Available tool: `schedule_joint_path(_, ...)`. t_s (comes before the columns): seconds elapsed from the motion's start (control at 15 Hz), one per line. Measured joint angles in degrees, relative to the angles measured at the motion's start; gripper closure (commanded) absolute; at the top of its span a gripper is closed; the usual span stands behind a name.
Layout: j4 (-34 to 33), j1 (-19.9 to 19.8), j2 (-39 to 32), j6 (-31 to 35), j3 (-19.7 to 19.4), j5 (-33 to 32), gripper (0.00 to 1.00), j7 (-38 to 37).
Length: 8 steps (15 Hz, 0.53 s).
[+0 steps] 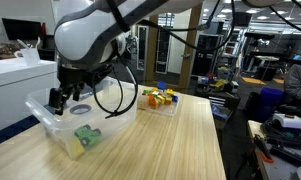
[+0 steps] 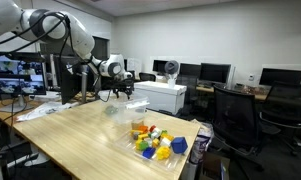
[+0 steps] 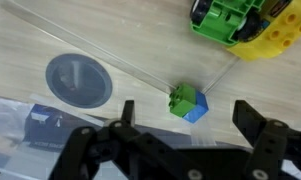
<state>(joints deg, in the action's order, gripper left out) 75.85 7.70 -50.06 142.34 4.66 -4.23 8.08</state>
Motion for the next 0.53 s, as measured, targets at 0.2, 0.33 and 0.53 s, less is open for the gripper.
schedule_joint_path(0.2, 0.35, -0.69, -0.21, 0.29, 2.91, 0.59, 0.0, 1.78)
schedule_joint_path(0.33, 0.51, -1.92, -0.45, 0.21, 6.33, 2.07, 0.0, 5.34)
schedule_joint_path(0.53, -0.68, -1.99, -0.49, -4.42, 6.27, 2.07, 0.0, 5.42)
